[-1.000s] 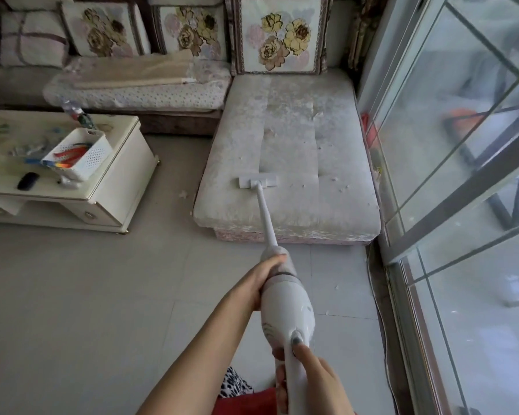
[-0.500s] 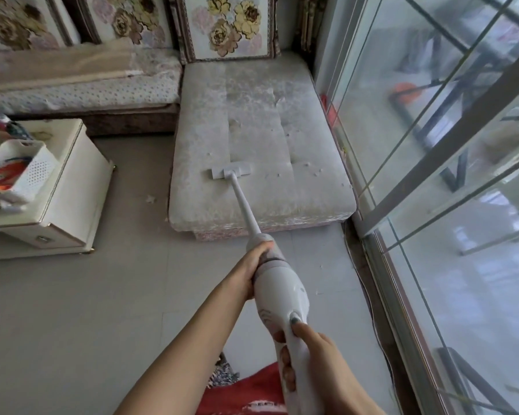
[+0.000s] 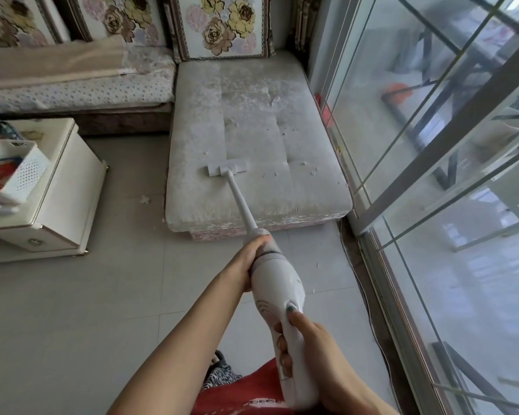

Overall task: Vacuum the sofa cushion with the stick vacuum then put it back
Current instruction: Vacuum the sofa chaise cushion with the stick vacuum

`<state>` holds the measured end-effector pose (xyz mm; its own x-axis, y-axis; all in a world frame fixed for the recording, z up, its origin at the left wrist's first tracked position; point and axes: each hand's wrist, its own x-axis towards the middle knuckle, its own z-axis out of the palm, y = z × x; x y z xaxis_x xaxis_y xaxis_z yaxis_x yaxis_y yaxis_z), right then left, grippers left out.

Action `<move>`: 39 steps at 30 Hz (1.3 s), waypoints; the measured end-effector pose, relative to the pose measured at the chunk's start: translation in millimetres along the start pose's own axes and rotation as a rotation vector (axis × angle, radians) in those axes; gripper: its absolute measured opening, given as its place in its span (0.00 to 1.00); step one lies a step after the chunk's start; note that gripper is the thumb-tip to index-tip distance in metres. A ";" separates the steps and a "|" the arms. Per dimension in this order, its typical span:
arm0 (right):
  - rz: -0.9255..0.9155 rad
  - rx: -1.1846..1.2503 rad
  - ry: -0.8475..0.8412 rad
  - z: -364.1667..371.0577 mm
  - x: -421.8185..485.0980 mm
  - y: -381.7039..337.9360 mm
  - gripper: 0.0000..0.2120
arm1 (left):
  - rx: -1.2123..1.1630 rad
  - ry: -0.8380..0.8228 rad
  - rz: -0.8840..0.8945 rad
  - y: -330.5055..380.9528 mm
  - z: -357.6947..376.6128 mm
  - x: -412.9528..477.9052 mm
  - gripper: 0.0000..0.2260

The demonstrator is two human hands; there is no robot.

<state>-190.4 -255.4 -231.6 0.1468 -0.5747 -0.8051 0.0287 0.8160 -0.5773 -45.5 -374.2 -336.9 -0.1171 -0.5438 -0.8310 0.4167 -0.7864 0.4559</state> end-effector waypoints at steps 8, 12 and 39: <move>0.005 0.056 0.046 20.8 4.8 -8.2 0.20 | 0.018 -0.010 0.005 14.5 -10.4 8.0 0.21; 0.018 0.109 0.069 35.7 10.2 -12.0 0.20 | 0.009 -0.015 0.010 21.7 -19.6 14.7 0.24; -0.113 0.043 0.105 176.6 104.9 -72.7 0.21 | 0.126 -0.049 0.021 147.2 -118.0 30.7 0.35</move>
<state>-2.5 -364.1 -250.0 0.0356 -0.6647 -0.7462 0.0817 0.7461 -0.6608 118.6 -472.1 -332.9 -0.1541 -0.5719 -0.8057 0.3037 -0.8034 0.5121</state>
